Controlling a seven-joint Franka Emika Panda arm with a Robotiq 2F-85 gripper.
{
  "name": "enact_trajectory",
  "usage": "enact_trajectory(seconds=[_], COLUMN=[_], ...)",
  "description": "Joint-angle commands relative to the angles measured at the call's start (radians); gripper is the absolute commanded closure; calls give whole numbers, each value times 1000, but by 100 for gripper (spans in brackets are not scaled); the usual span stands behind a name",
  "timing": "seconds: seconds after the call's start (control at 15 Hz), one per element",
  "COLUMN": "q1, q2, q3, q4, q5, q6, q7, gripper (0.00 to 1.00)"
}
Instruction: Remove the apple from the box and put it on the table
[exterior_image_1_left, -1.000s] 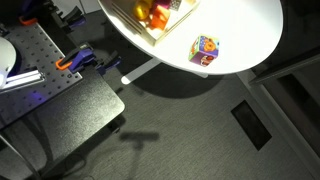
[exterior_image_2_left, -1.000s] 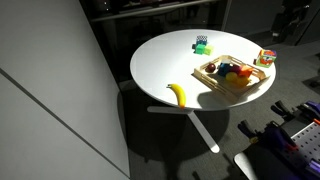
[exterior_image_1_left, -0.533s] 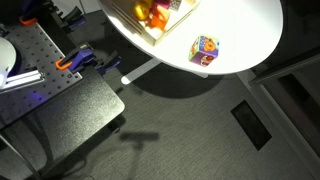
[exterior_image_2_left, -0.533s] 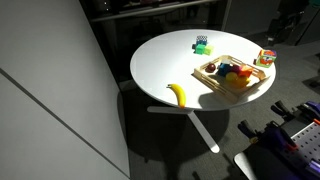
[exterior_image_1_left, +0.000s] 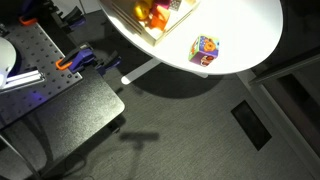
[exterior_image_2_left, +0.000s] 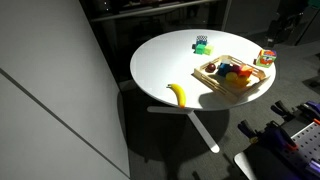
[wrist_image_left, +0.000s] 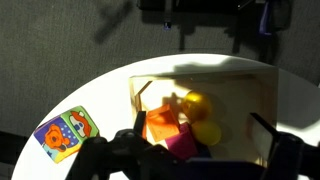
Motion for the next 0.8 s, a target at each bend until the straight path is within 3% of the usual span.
enact_trajectory(seconds=[0.0, 0.27, 0.73], q1=[0, 4, 20], q2=[63, 141, 274], q3=[9, 17, 36], q4=[20, 25, 17], q5=[-6, -2, -6], q6=[3, 41, 205], q7=[25, 31, 71], gripper=[0, 0, 0])
